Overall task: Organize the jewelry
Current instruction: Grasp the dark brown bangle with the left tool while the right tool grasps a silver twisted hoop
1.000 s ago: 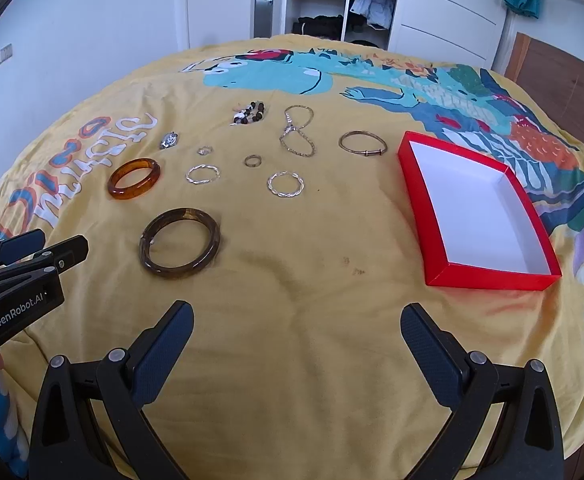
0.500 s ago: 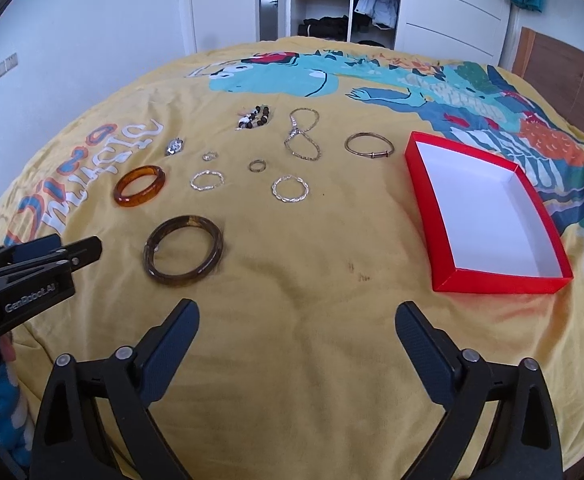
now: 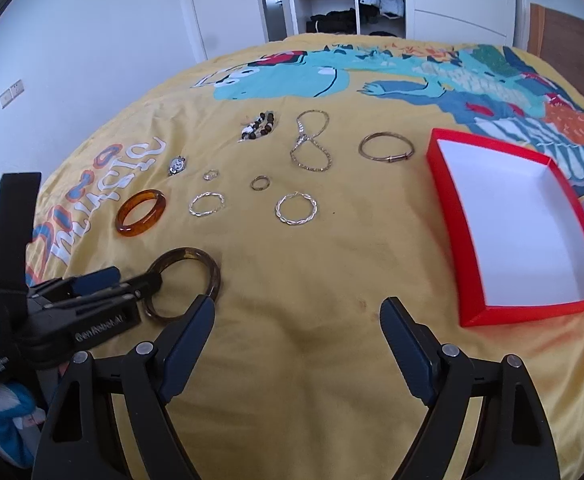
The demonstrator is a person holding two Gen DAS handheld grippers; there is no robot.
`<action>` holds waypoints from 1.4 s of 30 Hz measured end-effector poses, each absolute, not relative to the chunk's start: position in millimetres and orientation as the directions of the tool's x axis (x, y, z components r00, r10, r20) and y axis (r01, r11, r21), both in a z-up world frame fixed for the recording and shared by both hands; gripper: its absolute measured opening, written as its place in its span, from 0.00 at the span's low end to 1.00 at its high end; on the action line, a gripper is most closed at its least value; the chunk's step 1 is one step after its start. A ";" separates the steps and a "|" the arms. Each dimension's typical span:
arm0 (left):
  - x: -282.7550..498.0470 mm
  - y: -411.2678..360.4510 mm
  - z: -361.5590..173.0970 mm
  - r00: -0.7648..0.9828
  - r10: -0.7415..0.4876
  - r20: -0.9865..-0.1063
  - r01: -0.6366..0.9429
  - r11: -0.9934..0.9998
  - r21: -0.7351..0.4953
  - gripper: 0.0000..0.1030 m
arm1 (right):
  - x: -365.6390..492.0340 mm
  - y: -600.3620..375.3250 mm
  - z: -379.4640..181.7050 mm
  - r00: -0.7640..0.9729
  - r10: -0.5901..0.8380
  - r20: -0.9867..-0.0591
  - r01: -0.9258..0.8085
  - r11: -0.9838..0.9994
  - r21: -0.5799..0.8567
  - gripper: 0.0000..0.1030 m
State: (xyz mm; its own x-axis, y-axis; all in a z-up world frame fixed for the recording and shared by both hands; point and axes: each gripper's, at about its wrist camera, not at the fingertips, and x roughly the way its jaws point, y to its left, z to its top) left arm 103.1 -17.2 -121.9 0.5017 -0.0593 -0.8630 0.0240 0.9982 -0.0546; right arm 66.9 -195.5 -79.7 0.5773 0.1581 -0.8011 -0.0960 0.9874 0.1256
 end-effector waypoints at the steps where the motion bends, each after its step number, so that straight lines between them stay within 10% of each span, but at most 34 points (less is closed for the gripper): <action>1: 104.2 -19.4 -124.7 0.501 -0.054 -0.864 0.029 0.999 -0.046 0.54 | 68.7 -195.1 -82.4 0.573 0.160 -0.804 -0.097 0.987 0.128 0.81; 9: 109.5 -23.5 -129.8 0.538 0.002 -0.843 0.040 0.999 0.028 0.11 | 82.9 -192.2 -96.1 0.560 0.178 -0.809 -0.110 0.984 0.141 0.80; 20: 109.0 2.1 -118.8 0.570 0.030 -0.821 -0.047 0.999 0.003 0.09 | 106.1 -176.0 -102.3 0.550 0.226 -0.804 -0.142 0.974 0.177 0.75; 30: 110.4 6.5 -119.5 0.575 0.016 -0.818 -0.057 0.998 -0.020 0.09 | 145.9 -189.0 -111.6 0.554 0.241 -0.797 -0.096 0.969 0.226 0.38; 42: 112.9 6.6 -122.3 0.572 0.006 -0.821 -0.055 0.998 -0.031 0.09 | 187.5 -171.3 -132.9 0.508 0.266 -0.819 -0.151 0.964 0.220 0.18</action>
State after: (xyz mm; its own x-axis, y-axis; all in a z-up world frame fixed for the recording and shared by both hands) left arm 112.9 6.6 -122.3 0.5716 0.0060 -0.8205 -0.0549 0.9980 -0.0310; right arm 187.5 -171.3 -132.9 0.5084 0.2660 -0.8190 -0.1507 0.9639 0.2195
